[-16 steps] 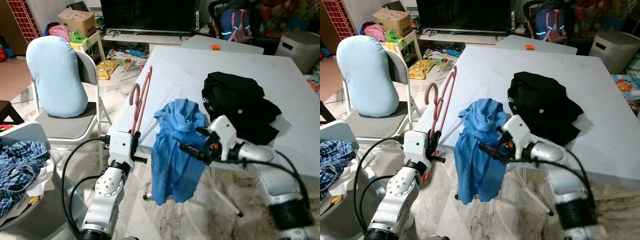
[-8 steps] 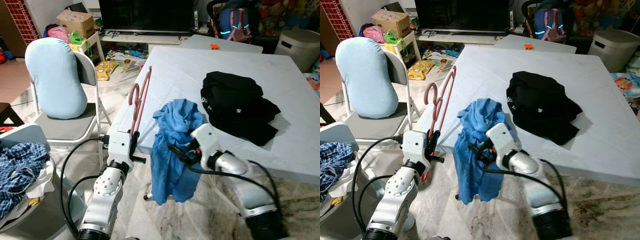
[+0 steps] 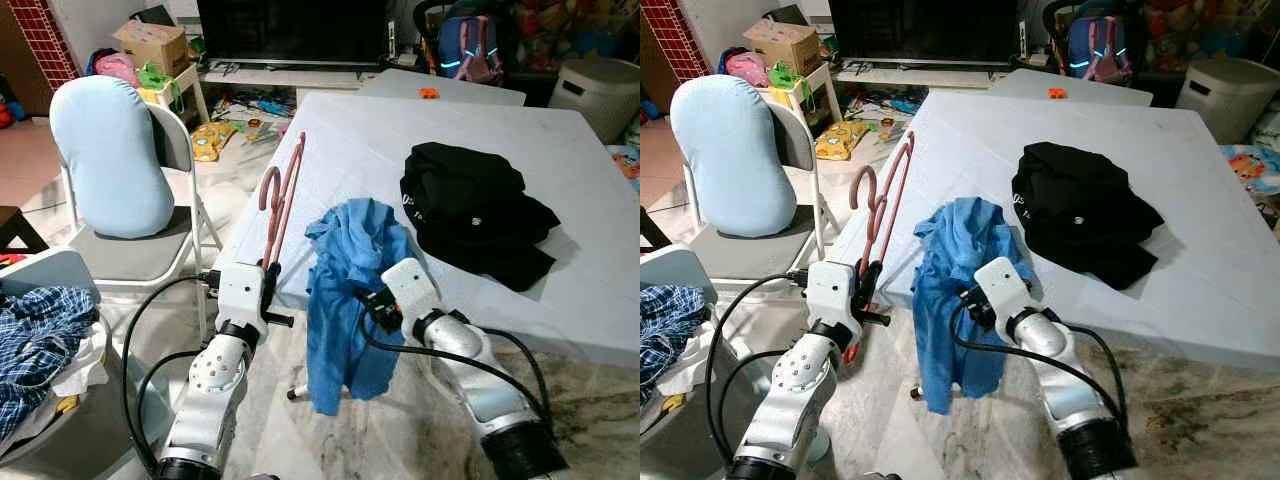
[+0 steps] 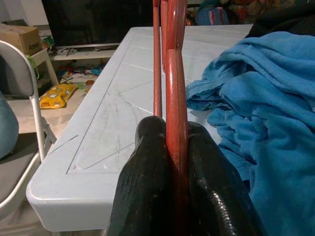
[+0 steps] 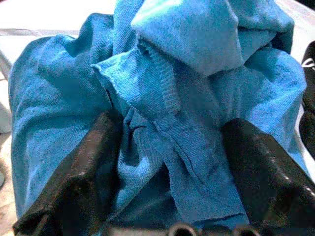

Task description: Hang hanger

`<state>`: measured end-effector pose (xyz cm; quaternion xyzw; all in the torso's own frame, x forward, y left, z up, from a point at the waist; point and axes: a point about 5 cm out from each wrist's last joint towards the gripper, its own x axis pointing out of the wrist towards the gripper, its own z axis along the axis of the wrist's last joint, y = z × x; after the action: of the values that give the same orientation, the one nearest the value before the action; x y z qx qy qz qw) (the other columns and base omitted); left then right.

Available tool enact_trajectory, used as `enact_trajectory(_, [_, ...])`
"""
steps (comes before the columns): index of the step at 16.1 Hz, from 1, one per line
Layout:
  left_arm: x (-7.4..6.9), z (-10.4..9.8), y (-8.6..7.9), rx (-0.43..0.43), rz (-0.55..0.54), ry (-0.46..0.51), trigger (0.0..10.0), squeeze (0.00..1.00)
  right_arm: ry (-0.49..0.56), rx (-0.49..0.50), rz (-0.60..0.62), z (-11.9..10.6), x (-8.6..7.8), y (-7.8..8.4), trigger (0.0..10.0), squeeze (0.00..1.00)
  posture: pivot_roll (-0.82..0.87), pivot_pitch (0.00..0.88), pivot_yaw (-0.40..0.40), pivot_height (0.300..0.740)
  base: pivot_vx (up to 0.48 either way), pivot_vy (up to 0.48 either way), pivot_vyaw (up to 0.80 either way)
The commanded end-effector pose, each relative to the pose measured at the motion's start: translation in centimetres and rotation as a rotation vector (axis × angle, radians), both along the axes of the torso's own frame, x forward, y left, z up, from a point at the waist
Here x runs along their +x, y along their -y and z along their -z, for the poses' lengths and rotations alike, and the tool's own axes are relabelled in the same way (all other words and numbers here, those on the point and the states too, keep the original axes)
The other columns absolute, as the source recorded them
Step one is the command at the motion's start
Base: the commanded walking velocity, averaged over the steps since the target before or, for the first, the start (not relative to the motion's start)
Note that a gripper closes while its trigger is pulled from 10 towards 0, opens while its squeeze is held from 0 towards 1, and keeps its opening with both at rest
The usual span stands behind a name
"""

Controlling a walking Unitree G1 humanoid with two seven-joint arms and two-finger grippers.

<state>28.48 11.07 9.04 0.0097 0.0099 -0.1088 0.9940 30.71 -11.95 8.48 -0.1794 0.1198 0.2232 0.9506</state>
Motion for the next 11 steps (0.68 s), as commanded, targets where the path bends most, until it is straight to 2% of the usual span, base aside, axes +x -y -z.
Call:
enact_trajectory(1, [0.2, -0.5, 0.2, -0.002, 0.010, 0.017, 10.0, 0.00, -0.006, -0.024, 0.027, 0.4, 0.2, 0.1, 0.0, 0.00, -0.03, 0.000, 0.046, 0.740, 0.000, 0.000, 0.00])
enact_trajectory(6, [0.2, -0.4, 0.3, -0.005, 0.011, 0.016, 10.0, 0.00, -0.045, 0.024, 0.138, 1.1, 0.5, 0.5, 0.0, 0.00, -0.04, 0.001, 0.044, 0.740, 0.000, 0.000, 0.00])
enact_trajectory(10, [0.2, -0.5, 0.4, -0.007, 0.013, 0.017, 10.0, 0.00, -0.065, 0.056, 0.181, 1.0, 0.9, 0.0, 0.0, 0.00, -0.04, 0.003, 0.043, 0.740, 0.000, 0.000, 0.00])
enact_trajectory(11, [0.1, -0.4, 0.4, -0.007, 0.012, 0.015, 10.0, 0.00, -0.053, 0.023, 0.229, 0.9, 1.2, 0.1, 0.0, 0.00, -0.04, 0.003, 0.044, 0.740, 0.000, 0.000, 0.00])
